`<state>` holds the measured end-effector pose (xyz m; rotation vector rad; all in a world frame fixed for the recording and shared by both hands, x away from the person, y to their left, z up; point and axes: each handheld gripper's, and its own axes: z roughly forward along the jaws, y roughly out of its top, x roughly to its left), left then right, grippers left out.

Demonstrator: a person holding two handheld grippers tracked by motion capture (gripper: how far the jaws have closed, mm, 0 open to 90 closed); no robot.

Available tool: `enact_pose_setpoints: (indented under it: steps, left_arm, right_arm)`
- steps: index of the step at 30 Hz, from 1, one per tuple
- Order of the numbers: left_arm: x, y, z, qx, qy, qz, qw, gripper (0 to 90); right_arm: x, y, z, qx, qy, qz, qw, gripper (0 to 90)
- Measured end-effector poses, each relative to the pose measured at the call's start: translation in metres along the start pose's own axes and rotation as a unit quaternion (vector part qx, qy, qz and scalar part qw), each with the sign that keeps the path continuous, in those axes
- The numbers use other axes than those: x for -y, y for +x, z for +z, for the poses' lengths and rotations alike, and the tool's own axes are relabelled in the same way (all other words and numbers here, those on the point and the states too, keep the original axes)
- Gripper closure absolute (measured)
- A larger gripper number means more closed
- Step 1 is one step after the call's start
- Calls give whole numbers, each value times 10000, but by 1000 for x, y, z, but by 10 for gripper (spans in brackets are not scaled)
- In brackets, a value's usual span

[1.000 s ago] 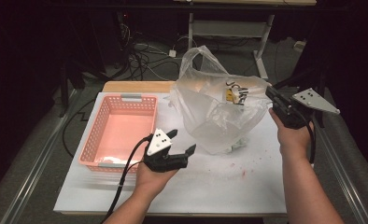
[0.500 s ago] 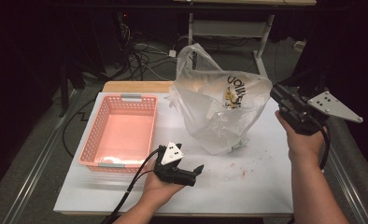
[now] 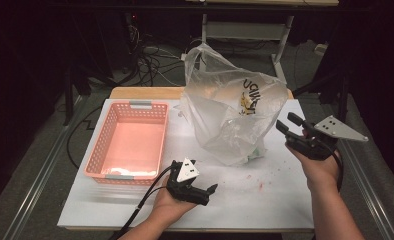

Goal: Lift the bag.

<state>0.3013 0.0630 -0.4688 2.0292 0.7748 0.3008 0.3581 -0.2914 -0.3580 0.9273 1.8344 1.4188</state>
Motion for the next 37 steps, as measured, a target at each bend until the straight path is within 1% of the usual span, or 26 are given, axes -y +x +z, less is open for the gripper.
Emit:
enact_pose_setpoints:
  steps: [2,4,6,11,13,15,18,19,21,24,25,26,28,31,32,34,37]
  left_arm:
    - [3,1,0,-30,10,-15,10000,0]
    - [6,2,-1,-54,-83,-101,9999,0]
    - [8,3,-1,-62,-121,-136,9998,0]
    - [10,4,-2,-115,-142,-105,9998,0]
    - [11,4,-2,-131,-135,-92,9998,0]
    - [12,4,-2,-111,-132,-104,9998,0]
    - [15,4,-3,-133,-176,-71,9997,0]
    - [15,5,-3,-112,-190,-87,9997,0]
    - [17,7,-2,-81,-194,-128,9997,0]
    - [23,8,1,-55,-241,-167,9996,0]
    - [23,8,2,-72,-223,-191,9995,0]
    - [23,8,1,-85,-276,-203,9994,0]
    - [24,7,0,-164,-381,-227,9989,0]
    - [25,7,-1,-194,-429,-266,9985,0]
    - [25,8,-1,-204,-448,-272,9984,0]
    - [25,7,-1,-219,-469,-275,9983,0]
    - [26,6,-2,-241,-502,-237,9982,0]
  right_arm:
    - [13,1,4,-80,146,19,9999,423]
    - [27,3,7,-158,328,90,9993,366]
    - [41,7,10,-201,517,108,9984,313]
    - [72,17,14,-281,918,177,9952,170]
    - [81,21,13,-299,1013,209,9942,144]
    - [91,23,7,-277,1052,218,9938,109]
    - [103,23,-1,-226,1178,360,9921,35]
    - [107,23,-6,-156,1190,343,9922,13]
    - [110,23,-13,-120,1203,348,9921,0]
    - [114,23,-22,-148,1110,216,9935,0]
    - [115,24,-23,-163,1100,187,9936,0]
    - [115,24,-22,-199,1097,157,9936,0]
    - [115,25,-20,-194,1043,152,9942,0]
    - [115,25,-18,-234,1041,100,9942,0]
    - [115,24,-19,-244,1019,98,9944,0]
    - [115,23,-20,-283,971,186,9947,0]
    - [115,22,-20,-311,915,168,9952,0]
